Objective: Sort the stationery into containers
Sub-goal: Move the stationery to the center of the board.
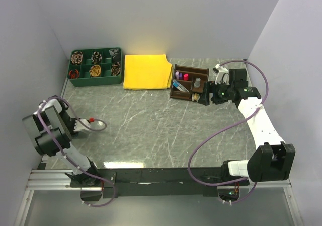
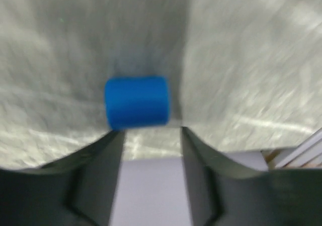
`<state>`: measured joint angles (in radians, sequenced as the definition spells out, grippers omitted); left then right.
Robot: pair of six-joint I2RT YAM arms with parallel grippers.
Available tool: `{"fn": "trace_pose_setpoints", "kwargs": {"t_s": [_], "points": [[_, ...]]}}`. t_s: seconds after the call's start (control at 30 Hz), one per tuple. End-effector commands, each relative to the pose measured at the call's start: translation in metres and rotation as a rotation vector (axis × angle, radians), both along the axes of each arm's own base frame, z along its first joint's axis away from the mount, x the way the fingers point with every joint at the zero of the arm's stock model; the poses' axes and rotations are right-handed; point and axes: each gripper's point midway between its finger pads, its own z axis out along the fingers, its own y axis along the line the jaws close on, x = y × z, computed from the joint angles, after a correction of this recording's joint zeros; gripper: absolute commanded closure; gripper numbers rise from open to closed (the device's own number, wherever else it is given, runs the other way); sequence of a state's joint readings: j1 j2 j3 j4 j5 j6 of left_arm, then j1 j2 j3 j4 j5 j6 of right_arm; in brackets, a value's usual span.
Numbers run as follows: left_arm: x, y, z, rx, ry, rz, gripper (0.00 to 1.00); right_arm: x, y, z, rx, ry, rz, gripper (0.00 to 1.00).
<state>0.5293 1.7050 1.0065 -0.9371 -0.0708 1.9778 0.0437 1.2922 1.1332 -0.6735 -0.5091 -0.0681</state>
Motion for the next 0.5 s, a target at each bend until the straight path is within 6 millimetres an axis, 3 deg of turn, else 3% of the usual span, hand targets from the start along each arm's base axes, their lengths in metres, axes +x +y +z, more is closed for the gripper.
{"fn": "trace_pose_setpoints", "kwargs": {"t_s": [0.0,0.13,0.2,0.37,0.47], "points": [[0.002,-0.047,0.0,-0.16,-0.061,-0.417,0.4,0.005,0.002,0.018,0.002,-0.076,0.009,0.15],[-0.005,-0.074,-0.004,-0.209,-0.071,-0.421,0.39,0.003,0.002,0.015,0.004,-0.068,0.007,0.15],[0.0,-0.088,-0.003,-0.242,-0.1,-0.399,0.43,0.004,0.002,0.016,0.007,-0.073,0.004,0.15],[0.017,-0.113,-0.009,-0.29,-0.197,-0.382,0.37,0.003,0.003,0.014,0.012,-0.07,0.005,0.15],[0.018,-0.128,-0.012,-0.312,-0.191,-0.392,0.39,0.004,0.003,0.016,0.01,-0.073,0.007,0.15]]}}
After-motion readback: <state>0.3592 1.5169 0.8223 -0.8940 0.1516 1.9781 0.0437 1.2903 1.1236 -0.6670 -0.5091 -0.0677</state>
